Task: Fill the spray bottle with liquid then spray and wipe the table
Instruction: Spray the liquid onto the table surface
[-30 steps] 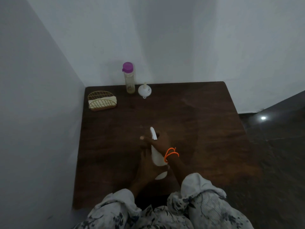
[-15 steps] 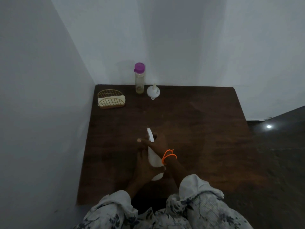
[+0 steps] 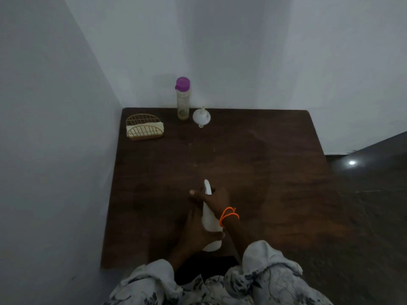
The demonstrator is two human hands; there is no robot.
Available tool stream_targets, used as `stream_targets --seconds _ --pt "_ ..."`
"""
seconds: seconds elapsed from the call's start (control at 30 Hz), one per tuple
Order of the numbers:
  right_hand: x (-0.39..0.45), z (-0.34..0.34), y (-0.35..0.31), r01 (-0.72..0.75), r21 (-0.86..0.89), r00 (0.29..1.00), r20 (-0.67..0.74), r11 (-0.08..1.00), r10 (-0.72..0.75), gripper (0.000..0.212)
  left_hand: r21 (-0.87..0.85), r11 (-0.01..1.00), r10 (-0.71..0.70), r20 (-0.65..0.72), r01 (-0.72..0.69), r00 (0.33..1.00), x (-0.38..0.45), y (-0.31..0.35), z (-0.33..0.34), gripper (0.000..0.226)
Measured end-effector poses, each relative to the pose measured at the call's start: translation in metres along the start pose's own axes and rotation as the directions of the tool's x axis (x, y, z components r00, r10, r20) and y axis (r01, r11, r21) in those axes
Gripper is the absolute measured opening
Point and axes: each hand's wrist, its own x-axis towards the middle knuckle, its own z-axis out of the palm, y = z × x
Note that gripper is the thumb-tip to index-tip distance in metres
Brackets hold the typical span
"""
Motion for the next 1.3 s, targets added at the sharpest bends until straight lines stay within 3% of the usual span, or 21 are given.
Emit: stream_targets --seconds 0.23,0.5,0.7,0.97,1.17,1.3 --pt "-0.012 -0.009 0.011 0.005 0.072 1.0 0.005 0.997 -0.005 0.029 0.001 1.0 -0.002 0.048 0.002 0.999 -0.005 -0.003 0.013 0.117" --pt "-0.015 -0.013 0.017 0.011 0.05 1.0 -0.028 0.999 -0.01 0.047 0.061 0.997 0.052 0.054 -0.055 0.997 -0.008 0.001 0.019 0.127" --pt "-0.016 -0.016 0.015 0.015 0.068 0.999 -0.029 0.998 -0.013 0.04 0.134 0.99 0.037 0.046 -0.043 0.998 -0.004 0.004 0.019 0.136" --pt "-0.012 -0.024 0.001 0.015 0.088 0.999 -0.031 0.996 -0.012 0.045 0.113 0.99 0.084 0.015 -0.085 0.996 0.003 0.017 0.012 0.126" --pt "-0.007 -0.033 -0.015 0.032 0.101 0.998 -0.049 0.994 -0.027 0.04 0.176 0.984 0.028 0.018 -0.031 0.999 0.015 0.028 0.017 0.123" --pt "0.0 -0.033 -0.025 0.077 0.081 0.997 -0.033 0.994 -0.074 0.045 0.093 0.992 0.091 -0.022 -0.088 0.996 0.019 0.037 0.0 0.122"
